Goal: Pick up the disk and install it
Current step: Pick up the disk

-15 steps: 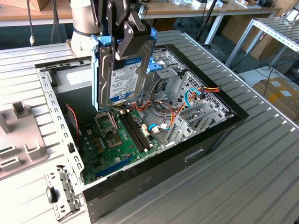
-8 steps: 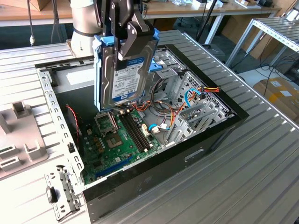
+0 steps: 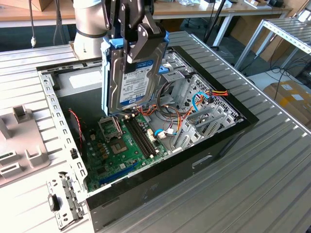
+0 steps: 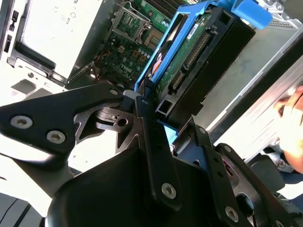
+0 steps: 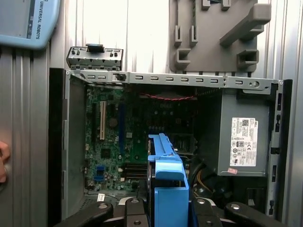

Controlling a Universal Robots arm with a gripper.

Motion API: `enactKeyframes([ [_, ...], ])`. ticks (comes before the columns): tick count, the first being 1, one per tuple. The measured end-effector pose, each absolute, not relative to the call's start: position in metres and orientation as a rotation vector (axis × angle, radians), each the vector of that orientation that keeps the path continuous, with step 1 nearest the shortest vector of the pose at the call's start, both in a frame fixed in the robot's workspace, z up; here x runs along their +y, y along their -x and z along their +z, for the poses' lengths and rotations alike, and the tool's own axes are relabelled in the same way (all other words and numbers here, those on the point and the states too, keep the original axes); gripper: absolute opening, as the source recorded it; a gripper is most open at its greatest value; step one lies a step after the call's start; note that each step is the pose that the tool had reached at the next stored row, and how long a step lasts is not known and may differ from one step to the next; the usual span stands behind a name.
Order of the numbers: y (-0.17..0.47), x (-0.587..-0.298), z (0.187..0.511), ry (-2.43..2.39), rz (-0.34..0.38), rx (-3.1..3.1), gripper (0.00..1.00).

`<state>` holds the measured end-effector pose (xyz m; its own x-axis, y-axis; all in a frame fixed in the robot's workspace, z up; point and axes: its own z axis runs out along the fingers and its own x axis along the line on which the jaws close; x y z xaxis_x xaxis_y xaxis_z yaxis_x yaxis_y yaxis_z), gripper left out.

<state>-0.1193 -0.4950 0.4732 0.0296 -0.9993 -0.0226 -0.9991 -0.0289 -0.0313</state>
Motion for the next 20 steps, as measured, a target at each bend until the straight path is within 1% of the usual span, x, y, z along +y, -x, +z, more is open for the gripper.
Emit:
enactKeyframes([
  [15,0.109,-0.502,0.473,2.227,-0.009,2.162,0.37],
  [20,0.107,-0.511,0.472,2.227,-0.009,2.162,0.37],
])
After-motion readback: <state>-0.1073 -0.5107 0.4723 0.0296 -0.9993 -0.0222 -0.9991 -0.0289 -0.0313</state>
